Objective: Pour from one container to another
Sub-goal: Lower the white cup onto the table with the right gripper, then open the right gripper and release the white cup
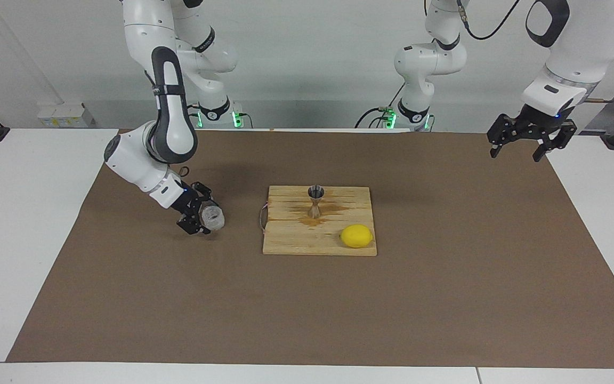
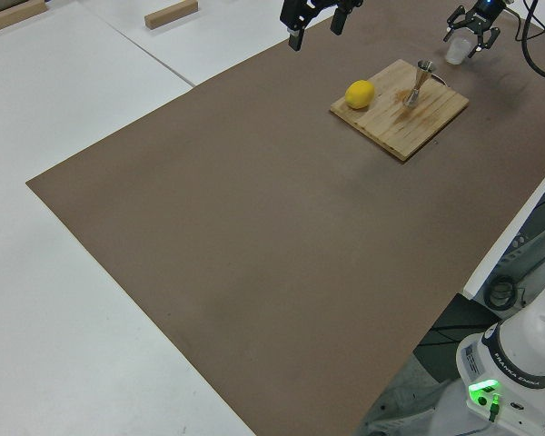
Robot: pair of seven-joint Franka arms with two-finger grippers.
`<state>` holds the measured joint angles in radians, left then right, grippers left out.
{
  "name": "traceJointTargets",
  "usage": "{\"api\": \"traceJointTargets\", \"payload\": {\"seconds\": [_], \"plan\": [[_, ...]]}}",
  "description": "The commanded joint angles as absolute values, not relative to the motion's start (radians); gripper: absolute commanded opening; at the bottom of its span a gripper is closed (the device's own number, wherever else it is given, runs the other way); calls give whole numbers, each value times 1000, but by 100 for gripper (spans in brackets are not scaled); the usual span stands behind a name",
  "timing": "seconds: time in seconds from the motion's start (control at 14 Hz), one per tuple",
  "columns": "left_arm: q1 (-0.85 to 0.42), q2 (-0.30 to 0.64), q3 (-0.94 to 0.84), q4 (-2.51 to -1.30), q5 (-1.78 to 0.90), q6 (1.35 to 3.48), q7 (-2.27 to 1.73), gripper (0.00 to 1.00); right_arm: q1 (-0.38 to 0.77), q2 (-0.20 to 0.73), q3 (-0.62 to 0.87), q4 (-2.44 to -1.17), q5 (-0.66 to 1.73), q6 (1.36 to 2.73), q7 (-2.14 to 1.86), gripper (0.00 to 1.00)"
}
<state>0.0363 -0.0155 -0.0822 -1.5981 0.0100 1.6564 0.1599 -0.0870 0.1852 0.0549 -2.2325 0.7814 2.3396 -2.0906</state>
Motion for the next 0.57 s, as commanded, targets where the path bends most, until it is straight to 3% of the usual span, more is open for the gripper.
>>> {"api": "traceJointTargets", "payload": {"seconds": [0.0, 0.5], "plan": [[43, -23, -83, -1591, -3, 1637, 179, 100, -103, 147, 61, -2244, 786, 2321, -2118, 100], [41, -26, -83, -1588, -3, 1637, 178, 100, -123, 69, 57, -2232, 663, 2316, -1967, 100]]}}
